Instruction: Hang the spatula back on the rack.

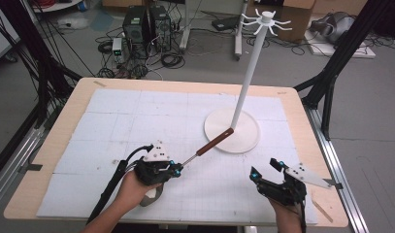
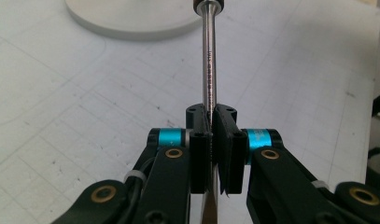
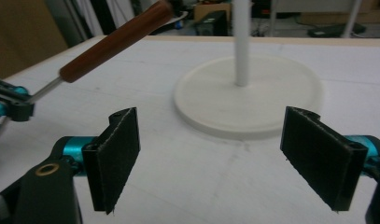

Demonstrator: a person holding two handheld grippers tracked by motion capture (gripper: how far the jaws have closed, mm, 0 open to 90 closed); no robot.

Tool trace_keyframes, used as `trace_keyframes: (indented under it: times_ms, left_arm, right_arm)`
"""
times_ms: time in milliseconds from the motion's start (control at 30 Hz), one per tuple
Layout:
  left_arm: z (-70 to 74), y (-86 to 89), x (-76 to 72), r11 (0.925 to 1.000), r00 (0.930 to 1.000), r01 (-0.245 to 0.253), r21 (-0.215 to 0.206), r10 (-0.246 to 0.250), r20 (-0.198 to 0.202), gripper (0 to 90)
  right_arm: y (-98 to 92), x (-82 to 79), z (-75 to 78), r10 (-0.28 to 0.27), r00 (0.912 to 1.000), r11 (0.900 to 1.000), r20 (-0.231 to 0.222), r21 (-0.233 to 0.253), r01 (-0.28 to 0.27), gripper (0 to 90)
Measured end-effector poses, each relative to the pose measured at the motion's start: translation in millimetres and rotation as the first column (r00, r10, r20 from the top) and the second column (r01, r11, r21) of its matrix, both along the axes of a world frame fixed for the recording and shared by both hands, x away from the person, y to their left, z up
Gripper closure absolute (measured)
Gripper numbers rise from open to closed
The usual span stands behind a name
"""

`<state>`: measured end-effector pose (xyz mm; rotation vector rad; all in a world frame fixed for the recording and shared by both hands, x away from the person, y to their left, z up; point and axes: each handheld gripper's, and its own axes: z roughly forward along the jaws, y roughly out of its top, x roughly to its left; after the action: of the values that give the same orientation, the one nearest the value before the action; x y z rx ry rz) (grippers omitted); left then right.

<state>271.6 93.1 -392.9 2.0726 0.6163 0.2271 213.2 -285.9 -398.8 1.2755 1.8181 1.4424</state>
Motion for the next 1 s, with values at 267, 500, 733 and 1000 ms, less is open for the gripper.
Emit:
trace_keyframes:
  times_ms: [267,500,733,1000]
  left_arm:
    - [8.6,2.9,-3.4,0.9948,0.9978,-0.033,-0.097,0.038,0.055,84.1]
    - [13.6,7.4,-2.4,0.9866,0.9947,-0.049,-0.156,0.062,0.082,84.1]
    - [16.8,11.4,-2.6,0.9835,0.9917,-0.049,-0.174,0.069,0.109,84.1]
    - [18.6,13.2,-3.7,0.9828,0.9904,-0.048,-0.178,0.070,0.119,84.1]
  right_arm:
    - [56.3,23.9,19.9,0.153,0.9876,0.988,0.034,-0.030,-0.152,17.0]
    - [93.6,53.1,51.1,0.261,0.9648,0.965,0.032,-0.041,-0.260,20.1]
    - [117.0,73.4,69.9,0.321,0.9466,0.947,0.035,0.013,-0.321,25.2]
    - [123.9,80.2,75.0,0.336,0.9408,0.938,0.043,0.073,-0.339,26.5]
